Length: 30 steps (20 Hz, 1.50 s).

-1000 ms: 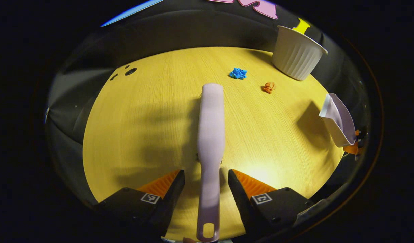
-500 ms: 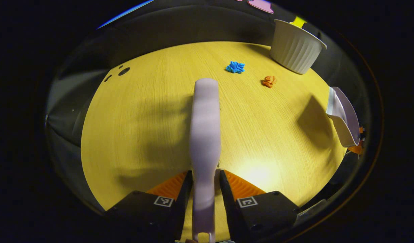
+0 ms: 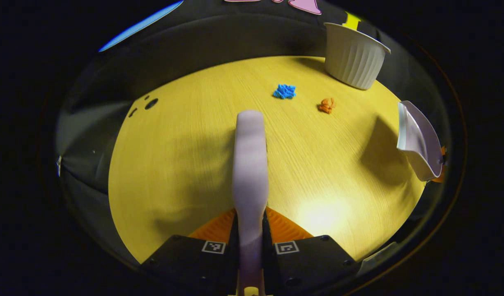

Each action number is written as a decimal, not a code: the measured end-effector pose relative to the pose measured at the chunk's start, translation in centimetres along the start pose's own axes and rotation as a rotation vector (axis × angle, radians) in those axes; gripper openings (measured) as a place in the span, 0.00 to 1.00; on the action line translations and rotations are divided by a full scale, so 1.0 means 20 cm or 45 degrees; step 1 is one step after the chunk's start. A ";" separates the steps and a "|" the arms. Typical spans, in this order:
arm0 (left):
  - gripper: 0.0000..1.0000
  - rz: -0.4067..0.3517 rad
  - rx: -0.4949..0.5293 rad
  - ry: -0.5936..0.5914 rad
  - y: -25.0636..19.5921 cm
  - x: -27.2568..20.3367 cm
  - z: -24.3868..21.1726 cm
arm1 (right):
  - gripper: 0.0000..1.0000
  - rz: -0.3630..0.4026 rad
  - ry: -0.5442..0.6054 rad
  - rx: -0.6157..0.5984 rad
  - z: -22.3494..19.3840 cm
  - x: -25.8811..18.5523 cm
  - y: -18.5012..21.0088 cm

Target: Pick up the small broom and dustpan from the desktop, sweep the trash into the dustpan with the broom, and then empty the trash into the garbage bin.

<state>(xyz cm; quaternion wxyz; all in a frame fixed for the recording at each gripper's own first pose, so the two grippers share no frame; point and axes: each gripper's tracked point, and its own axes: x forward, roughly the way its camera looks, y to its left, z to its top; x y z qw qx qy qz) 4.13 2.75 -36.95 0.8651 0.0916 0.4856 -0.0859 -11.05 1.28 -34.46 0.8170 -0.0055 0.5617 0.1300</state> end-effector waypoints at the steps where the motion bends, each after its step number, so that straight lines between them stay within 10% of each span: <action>1: 0.29 0.000 0.008 -0.014 0.02 0.01 0.05 | 0.35 0.003 0.013 -0.015 0.03 0.01 0.01; 14: 0.31 -0.058 0.220 -0.049 -0.03 0.40 0.60 | 0.27 0.009 0.200 -0.137 0.18 0.24 0.05; 30: 0.29 -0.603 0.468 -0.035 -0.73 0.22 0.40 | 0.35 0.042 0.215 -0.143 0.20 0.28 -0.02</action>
